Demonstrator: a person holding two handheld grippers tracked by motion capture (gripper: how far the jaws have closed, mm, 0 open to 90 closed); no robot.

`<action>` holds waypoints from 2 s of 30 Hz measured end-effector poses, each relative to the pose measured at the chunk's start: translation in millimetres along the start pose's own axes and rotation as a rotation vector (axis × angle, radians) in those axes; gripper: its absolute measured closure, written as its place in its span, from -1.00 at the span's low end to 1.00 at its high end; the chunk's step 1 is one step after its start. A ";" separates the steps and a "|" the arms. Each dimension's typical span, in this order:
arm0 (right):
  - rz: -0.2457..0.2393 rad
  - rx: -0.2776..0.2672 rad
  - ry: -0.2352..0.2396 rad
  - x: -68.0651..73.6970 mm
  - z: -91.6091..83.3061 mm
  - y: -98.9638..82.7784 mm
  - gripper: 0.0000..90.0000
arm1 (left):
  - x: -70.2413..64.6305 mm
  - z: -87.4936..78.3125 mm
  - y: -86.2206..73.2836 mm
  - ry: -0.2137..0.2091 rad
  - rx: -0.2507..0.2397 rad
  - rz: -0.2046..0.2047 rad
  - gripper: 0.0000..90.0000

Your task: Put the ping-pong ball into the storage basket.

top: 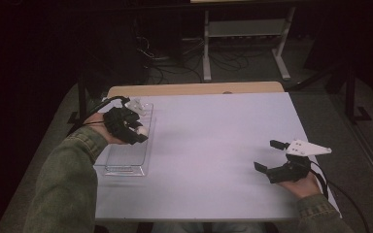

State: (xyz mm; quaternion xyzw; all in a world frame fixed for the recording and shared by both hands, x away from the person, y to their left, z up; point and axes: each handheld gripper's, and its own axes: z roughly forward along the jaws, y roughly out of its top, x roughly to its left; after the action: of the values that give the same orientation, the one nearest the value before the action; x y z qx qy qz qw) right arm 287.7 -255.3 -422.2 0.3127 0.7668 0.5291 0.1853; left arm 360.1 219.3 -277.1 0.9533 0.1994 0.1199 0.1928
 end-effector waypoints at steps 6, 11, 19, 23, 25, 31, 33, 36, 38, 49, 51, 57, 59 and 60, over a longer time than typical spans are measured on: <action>0.001 0.001 0.001 0.1 0.1 -0.2 -1.00 | 1.4 1.6 -7.8 0.001 0.005 -0.015 0.13; 0.002 0.003 0.001 0.0 0.1 -0.2 -1.00 | 1.7 4.5 -13.0 -0.003 0.009 -0.026 0.13; 0.004 0.008 0.005 0.7 0.5 -0.3 -1.00 | 0.5 9.3 -15.3 -0.011 0.011 -0.028 0.13; 0.005 0.009 0.005 0.7 0.5 -0.4 -1.00 | -0.7 13.1 -17.4 -0.019 0.013 -0.031 0.13; 0.005 0.009 0.005 0.8 0.4 -0.4 -1.00 | -1.5 14.6 -18.3 -0.023 0.017 -0.031 0.13; 0.003 0.010 0.007 0.7 0.6 -0.5 -1.00 | -1.7 19.0 -22.7 -0.030 0.020 -0.041 0.13; 0.002 0.010 0.008 0.7 0.6 -0.4 -1.00 | -1.8 19.9 -23.5 -0.030 0.020 -0.043 0.13; 0.002 0.012 0.008 0.5 0.9 -0.6 -1.00 | -2.0 23.1 -26.1 -0.037 0.022 -0.045 0.13; 0.002 0.012 0.008 0.6 0.9 -0.6 -1.00 | -2.3 24.6 -27.2 -0.039 0.025 -0.047 0.13; 0.009 0.010 0.007 0.4 0.6 -0.7 -1.00 | -3.9 33.3 -32.3 -0.051 0.037 -0.055 0.13; 0.007 0.011 0.007 0.3 0.7 -0.7 -1.00 | -3.6 35.3 -33.7 -0.055 0.037 -0.060 0.13; 0.009 0.012 0.009 0.3 0.6 -0.8 -1.00 | -1.7 42.5 -40.7 -0.058 0.040 -0.080 0.13; 0.008 0.013 0.009 0.3 0.9 -0.9 -1.00 | -1.5 44.0 -42.4 -0.058 0.043 -0.082 0.13; 0.007 0.013 0.008 0.3 1.0 -0.9 -1.00 | -1.4 44.8 -43.1 -0.059 0.043 -0.084 0.13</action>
State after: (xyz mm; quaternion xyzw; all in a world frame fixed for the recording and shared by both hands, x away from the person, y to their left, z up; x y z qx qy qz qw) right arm 287.9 -254.6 -423.4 0.3143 0.7698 0.5261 0.1785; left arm 358.2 240.9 -335.4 0.9512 0.2358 0.0792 0.1828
